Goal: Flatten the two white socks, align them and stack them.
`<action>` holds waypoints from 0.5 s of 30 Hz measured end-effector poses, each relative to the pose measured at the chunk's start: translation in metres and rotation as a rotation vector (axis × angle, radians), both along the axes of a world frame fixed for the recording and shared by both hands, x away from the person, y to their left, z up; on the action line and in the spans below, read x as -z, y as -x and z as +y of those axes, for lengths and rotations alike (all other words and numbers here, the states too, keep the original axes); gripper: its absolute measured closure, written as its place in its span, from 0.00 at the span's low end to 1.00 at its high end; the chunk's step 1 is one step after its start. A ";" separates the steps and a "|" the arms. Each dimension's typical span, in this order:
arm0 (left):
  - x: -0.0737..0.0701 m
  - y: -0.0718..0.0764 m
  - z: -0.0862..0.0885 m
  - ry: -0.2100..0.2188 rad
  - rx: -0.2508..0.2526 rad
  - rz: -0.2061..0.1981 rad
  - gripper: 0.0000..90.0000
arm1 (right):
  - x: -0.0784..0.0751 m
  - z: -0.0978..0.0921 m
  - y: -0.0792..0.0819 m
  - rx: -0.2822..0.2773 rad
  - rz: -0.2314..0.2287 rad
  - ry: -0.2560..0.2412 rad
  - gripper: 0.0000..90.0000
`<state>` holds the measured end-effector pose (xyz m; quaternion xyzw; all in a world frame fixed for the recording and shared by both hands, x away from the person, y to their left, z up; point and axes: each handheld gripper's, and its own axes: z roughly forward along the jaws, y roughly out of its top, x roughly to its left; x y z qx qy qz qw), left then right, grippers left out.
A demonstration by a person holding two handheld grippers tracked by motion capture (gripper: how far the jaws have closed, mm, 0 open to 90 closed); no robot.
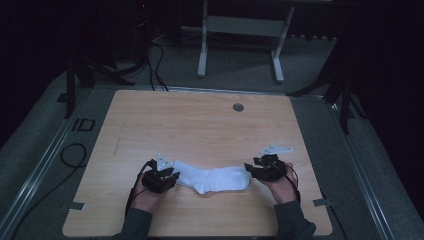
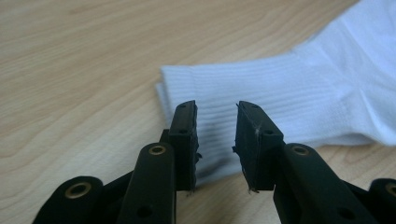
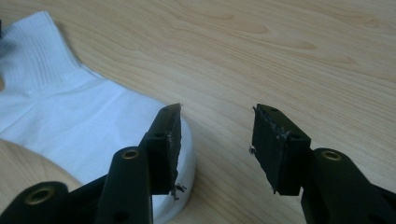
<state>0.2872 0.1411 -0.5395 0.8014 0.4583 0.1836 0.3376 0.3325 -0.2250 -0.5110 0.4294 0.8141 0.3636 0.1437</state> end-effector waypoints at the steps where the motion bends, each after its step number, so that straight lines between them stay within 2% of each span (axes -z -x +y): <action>1: -0.001 0.000 0.001 0.002 -0.006 -0.002 0.75 | 0.000 -0.001 0.000 0.001 0.002 0.000 0.57; 15: -0.005 -0.006 0.024 0.016 -0.078 -0.009 0.70 | 0.008 -0.011 -0.004 0.025 0.015 0.006 0.56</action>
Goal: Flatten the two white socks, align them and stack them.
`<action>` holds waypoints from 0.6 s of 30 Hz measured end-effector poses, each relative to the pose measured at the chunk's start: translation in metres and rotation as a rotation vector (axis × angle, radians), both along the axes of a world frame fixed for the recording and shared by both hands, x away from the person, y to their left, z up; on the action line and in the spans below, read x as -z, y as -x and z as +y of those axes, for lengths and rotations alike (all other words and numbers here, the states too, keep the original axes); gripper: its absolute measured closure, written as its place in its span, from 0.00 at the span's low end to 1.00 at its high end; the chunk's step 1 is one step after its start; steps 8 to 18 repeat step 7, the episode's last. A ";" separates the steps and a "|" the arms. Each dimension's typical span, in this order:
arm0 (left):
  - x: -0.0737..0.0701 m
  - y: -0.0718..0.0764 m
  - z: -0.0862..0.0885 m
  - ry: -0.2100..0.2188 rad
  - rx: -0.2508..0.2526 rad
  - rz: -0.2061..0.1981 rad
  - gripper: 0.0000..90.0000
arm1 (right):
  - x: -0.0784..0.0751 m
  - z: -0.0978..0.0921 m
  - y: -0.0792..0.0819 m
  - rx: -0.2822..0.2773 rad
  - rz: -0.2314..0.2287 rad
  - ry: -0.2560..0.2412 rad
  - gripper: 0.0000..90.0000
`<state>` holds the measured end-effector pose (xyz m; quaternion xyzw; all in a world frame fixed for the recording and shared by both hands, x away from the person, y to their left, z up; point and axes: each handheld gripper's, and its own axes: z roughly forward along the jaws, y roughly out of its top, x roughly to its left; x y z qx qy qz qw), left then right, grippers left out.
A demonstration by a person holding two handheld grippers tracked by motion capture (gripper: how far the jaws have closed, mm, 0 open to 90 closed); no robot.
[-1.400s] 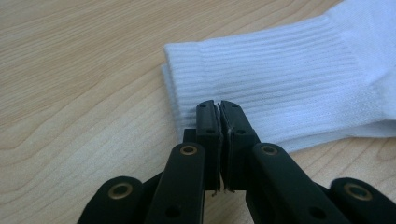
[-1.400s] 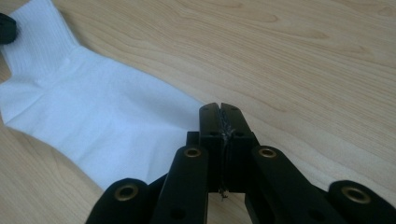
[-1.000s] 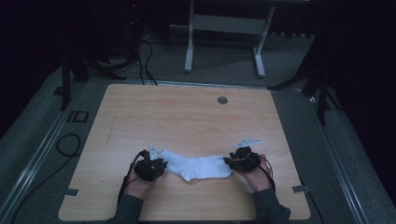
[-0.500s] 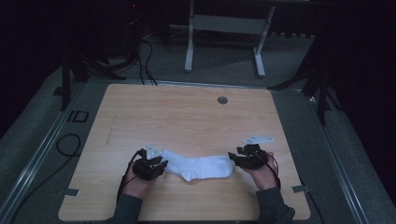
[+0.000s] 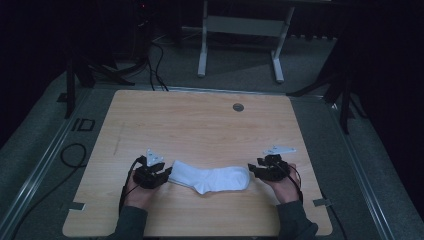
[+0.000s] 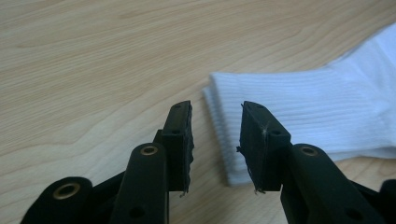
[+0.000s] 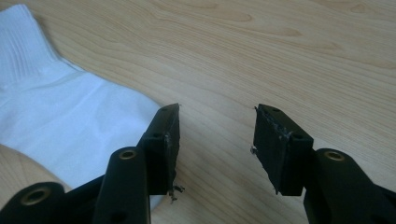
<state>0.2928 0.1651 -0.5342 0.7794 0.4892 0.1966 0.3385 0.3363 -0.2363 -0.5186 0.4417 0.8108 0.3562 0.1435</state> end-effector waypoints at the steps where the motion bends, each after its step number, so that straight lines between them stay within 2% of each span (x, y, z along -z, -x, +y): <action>1: 0.000 0.000 0.001 0.005 -0.007 0.000 0.70 | 0.001 -0.001 0.000 0.002 0.002 0.001 0.56; 7: 0.000 -0.004 0.009 0.004 -0.042 0.004 0.69 | 0.002 -0.005 -0.002 0.008 0.009 0.003 0.56; 18: 0.000 -0.004 0.009 0.004 -0.042 0.004 0.69 | 0.002 -0.005 -0.002 0.008 0.009 0.003 0.56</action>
